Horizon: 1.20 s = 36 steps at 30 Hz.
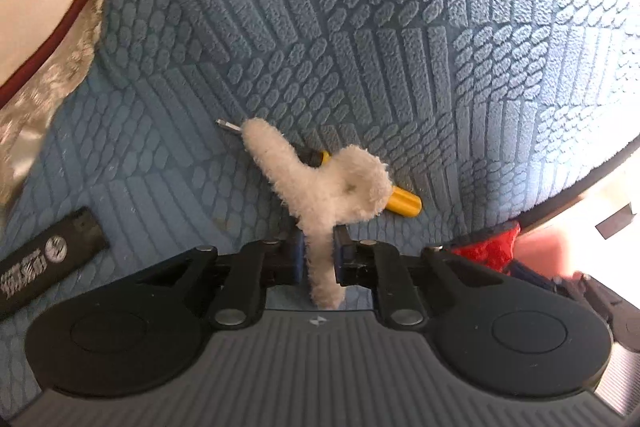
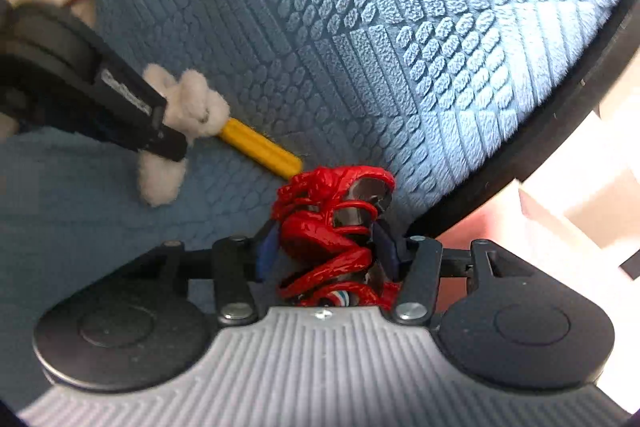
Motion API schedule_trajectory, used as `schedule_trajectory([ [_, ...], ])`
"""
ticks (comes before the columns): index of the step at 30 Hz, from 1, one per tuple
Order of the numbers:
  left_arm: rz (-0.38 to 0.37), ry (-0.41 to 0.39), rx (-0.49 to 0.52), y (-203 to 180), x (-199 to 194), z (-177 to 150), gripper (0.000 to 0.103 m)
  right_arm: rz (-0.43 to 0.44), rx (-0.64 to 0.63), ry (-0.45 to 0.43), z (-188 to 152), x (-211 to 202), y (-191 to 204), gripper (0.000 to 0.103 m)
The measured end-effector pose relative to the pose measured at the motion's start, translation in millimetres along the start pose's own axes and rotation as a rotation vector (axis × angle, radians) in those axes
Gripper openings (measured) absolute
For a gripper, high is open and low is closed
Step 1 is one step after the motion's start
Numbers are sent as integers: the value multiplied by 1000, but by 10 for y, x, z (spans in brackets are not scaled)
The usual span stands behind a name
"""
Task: Organize rigid objects
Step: 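Close the left gripper on the white fluffy toy while the right gripper holds the red toy, then lift the white fluffy toy with the left gripper while the right lifts the red toy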
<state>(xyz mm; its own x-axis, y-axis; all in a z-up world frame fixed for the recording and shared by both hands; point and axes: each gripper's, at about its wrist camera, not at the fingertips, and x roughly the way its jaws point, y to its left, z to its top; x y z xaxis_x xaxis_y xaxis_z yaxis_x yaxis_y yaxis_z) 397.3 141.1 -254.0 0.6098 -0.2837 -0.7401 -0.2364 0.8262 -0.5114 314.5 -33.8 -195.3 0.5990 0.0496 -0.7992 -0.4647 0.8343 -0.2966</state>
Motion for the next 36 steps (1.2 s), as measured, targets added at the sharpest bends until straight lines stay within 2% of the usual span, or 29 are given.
schedule_trajectory([
  [14, 17, 17, 14, 61, -538, -668, 15, 141, 137, 3, -341, -577, 22, 54],
  [24, 54, 33, 36, 45, -883, -1143, 15, 183, 177, -3, -677, -1240, 29, 54],
  [36, 102, 36, 46, 9, -1324, -1764, 15, 241, 216, 7, -1044, -1624, 209, 54],
])
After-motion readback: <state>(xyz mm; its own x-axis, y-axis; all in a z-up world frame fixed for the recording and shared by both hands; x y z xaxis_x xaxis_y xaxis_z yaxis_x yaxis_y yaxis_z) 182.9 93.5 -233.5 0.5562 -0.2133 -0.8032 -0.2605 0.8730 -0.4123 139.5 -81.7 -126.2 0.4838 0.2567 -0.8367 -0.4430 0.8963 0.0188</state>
